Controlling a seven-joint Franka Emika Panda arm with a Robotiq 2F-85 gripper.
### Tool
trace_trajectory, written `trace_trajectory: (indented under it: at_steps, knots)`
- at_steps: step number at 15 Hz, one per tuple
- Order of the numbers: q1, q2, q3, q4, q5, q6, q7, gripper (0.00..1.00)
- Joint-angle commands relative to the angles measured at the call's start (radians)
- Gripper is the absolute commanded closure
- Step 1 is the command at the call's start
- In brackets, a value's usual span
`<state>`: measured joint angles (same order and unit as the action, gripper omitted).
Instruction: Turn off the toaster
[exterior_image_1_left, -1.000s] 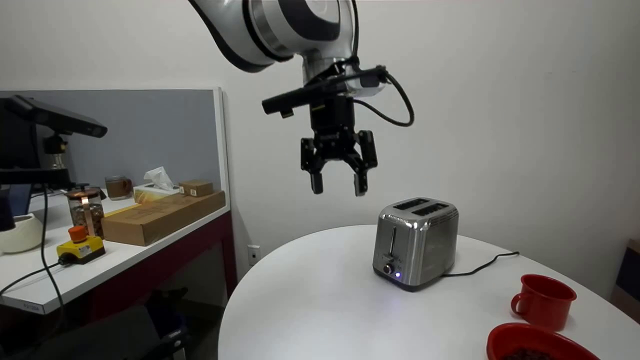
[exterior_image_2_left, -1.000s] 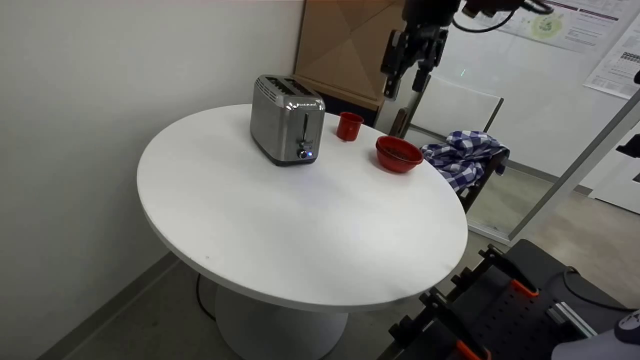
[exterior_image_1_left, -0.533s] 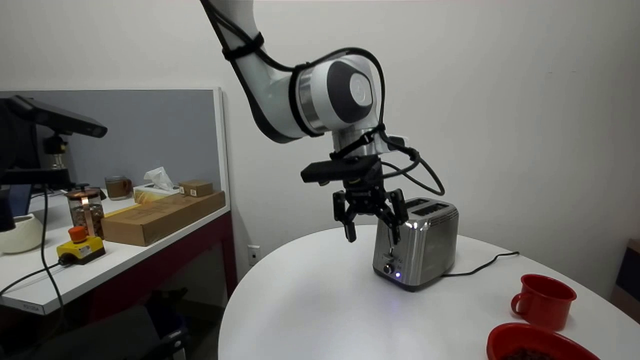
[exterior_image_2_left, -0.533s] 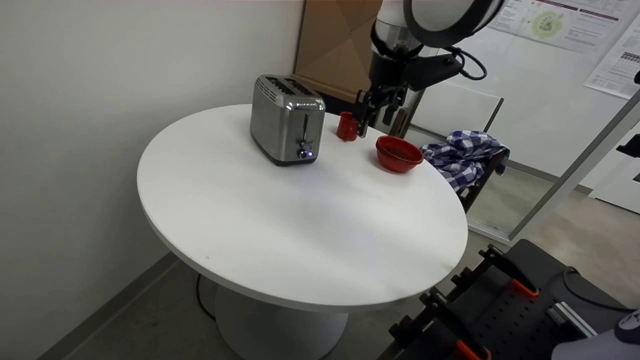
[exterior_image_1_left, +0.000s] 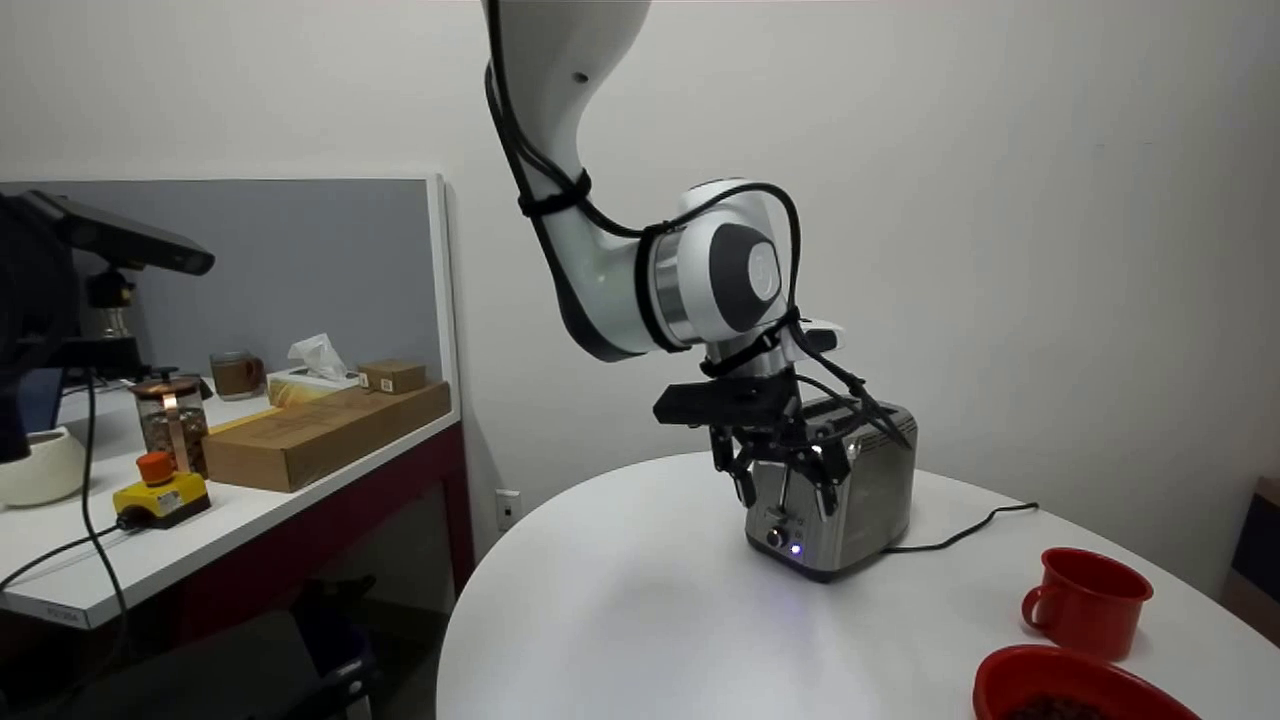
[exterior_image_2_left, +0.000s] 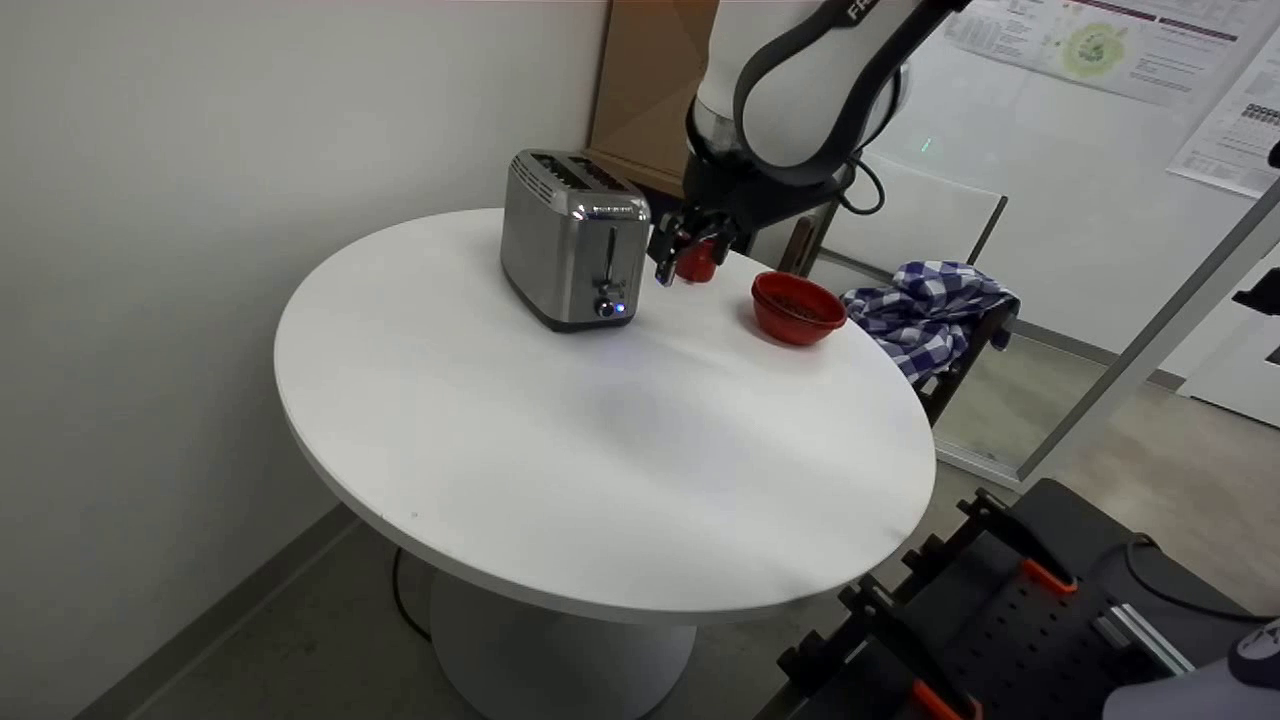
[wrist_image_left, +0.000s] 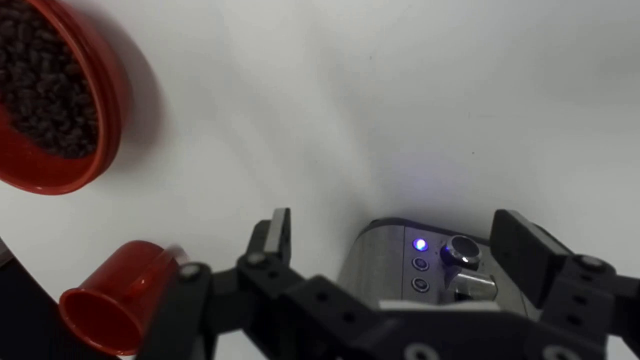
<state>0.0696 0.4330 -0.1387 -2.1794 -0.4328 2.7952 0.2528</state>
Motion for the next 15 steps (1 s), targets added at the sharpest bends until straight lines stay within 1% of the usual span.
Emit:
trace_trajectory:
  at_steps: [1, 4, 8, 15]
  knots:
    - [0.102, 0.116, -0.109, 0.079, -0.044, 0.079, 0.076, 0.0]
    - [0.162, 0.187, -0.167, 0.111, -0.019, 0.117, 0.087, 0.0]
    - [0.206, 0.263, -0.206, 0.151, 0.024, 0.157, 0.086, 0.0]
    - [0.24, 0.36, -0.256, 0.211, 0.102, 0.199, 0.076, 0.0]
